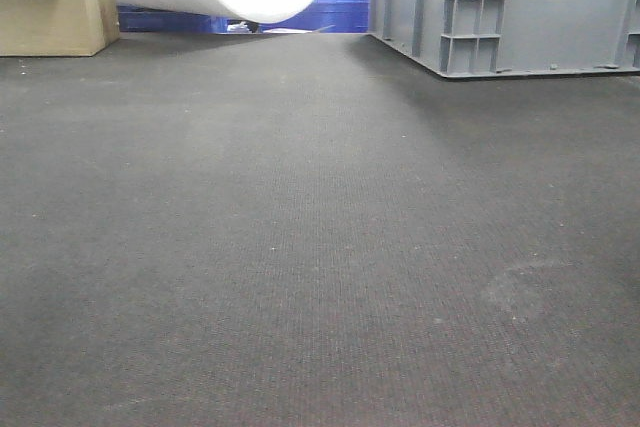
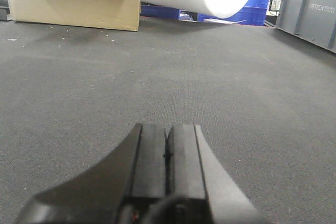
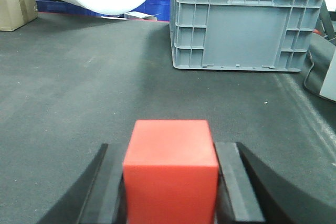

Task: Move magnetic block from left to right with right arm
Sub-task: 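Drive up to the carpeted table near the grey crate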

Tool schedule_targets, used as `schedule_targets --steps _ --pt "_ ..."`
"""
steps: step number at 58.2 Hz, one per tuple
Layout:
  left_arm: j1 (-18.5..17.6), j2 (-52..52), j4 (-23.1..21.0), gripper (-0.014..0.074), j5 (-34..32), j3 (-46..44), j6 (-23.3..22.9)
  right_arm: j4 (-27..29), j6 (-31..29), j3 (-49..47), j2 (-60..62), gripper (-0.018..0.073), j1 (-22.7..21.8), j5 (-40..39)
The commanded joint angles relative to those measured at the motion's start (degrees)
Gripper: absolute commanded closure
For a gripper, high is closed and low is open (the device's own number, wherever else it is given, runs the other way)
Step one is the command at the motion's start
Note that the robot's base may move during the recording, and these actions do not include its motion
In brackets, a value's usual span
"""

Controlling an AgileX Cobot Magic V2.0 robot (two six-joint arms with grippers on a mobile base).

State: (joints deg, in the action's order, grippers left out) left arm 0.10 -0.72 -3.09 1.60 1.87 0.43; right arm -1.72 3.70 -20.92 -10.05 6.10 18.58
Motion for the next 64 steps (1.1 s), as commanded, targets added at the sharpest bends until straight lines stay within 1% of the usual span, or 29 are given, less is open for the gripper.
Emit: schedule_targets --steps 1,15,21,26,35,45,48,53,58,64 --pt "-0.2 -0.5 -0.1 0.0722 -4.8 0.5 -0.4 -0.4 -0.4 -1.7 -0.8 0.0199 -0.3 -4.8" --pt "-0.2 -0.5 -0.1 0.0722 -4.8 0.5 -0.4 -0.4 -0.4 -1.6 -0.9 0.0199 -0.3 -5.7" --pt "-0.2 -0.5 -0.1 0.0722 -4.8 0.5 -0.4 1.0 -0.3 -3.0 -3.4 0.0199 -0.3 -4.9" --pt "-0.2 -0.5 -0.1 0.0722 -4.8 0.5 -0.4 1.3 -0.3 -5.5 -9.0 0.0199 -0.2 -2.4" --pt "-0.2 -0.5 -0.1 0.0722 -4.8 0.5 -0.4 1.3 -0.3 -12.0 -22.5 0.0199 -0.1 5.0" --pt "-0.2 -0.5 -0.1 0.0722 -4.8 0.5 -0.4 1.3 -0.2 -17.6 -36.5 0.0199 0.4 9.5" --pt "-0.2 -0.5 -0.1 0.0722 -4.8 0.5 -0.4 1.3 0.5 -19.4 -40.3 0.0199 1.6 10.8" --pt "-0.2 -0.5 -0.1 0.0722 -4.8 0.5 -0.4 1.2 2.6 -21.9 -46.5 0.0199 5.1 13.9" --pt "-0.2 -0.5 -0.1 0.0722 -4.8 0.5 -0.4 1.2 5.1 -25.0 -52.1 0.0199 9.8 17.8" --pt "-0.2 -0.5 -0.1 0.0722 -4.8 0.5 -0.4 1.3 11.0 -30.2 -59.4 0.0197 15.9 23.3"
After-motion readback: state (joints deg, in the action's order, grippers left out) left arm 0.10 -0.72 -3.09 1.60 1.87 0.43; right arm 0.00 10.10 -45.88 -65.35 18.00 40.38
